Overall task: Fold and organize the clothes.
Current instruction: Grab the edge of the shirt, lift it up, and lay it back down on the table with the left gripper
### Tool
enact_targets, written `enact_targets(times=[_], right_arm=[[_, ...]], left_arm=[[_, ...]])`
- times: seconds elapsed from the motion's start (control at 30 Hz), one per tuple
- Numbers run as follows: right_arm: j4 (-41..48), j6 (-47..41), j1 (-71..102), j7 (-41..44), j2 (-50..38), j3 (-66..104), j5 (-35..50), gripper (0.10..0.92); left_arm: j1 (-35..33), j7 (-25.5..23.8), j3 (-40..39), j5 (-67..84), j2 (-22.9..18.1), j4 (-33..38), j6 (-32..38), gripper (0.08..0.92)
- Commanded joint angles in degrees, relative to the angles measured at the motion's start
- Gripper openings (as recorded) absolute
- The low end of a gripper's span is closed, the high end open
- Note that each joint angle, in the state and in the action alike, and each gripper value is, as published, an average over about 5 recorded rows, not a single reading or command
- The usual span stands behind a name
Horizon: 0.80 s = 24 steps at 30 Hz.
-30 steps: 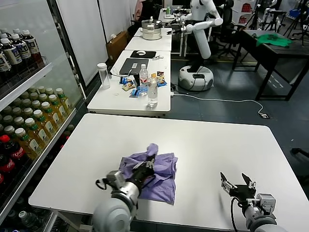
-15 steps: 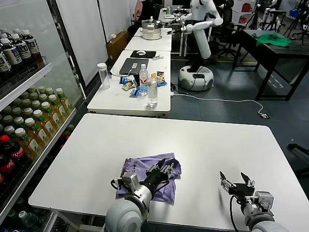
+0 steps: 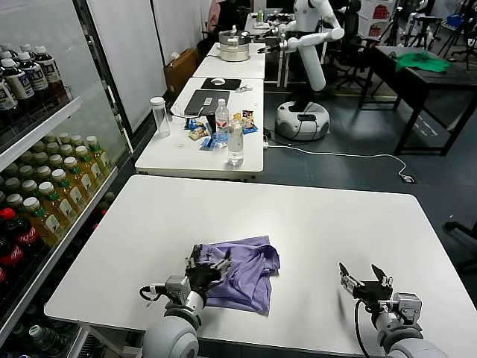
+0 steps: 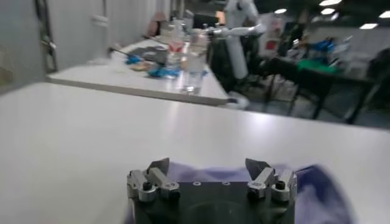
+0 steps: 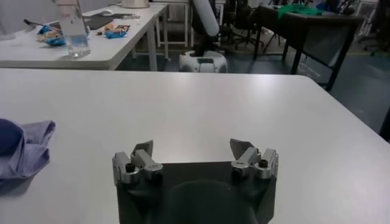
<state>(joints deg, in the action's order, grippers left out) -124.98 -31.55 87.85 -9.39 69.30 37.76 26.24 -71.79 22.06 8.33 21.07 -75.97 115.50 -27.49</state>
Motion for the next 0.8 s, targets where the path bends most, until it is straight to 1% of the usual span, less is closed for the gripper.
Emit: enact_targets(times=[0.03,0.27,0.37,0.47,0.63,0.8], right_arm=[[-0.28,0.04,0.09,0.02,-0.02,0.26,0.15,0.823],[-0.90,0.13,0.71,0.07,0.02,0.82,0.38,0.823],[-1.19,0.13,0.80,0.06,0.02,0.95,0.50,0.823],[-1.43,0.10,0.89,0.04,0.03,1.00,0.56,0.823],[-1.92,0.09,1.21,0.00,0.24,1.09,0.55,0.823],[-2.40,0.14,1.66,-0.03,0.41,1.34,0.55,0.823]], left_arm=[[-1.57,2.66,2.61,-15.01,1.02,-6.37,1.10,0.822],[-2.87,3.10,1.76,-12.01,0.03,-5.91,-2.16,0.823],[-3.52,2.83,1.69,-8.14,-0.20,-4.94,-3.02,0.805],[-3.52,2.28,2.01,-3.16,-0.38,-4.15,-3.79,0.740],[-2.39,1.25,3.56,6.13,-0.51,-4.09,-4.67,0.593],[-1.79,0.64,6.86,16.85,-0.43,-3.12,-4.91,0.446]])
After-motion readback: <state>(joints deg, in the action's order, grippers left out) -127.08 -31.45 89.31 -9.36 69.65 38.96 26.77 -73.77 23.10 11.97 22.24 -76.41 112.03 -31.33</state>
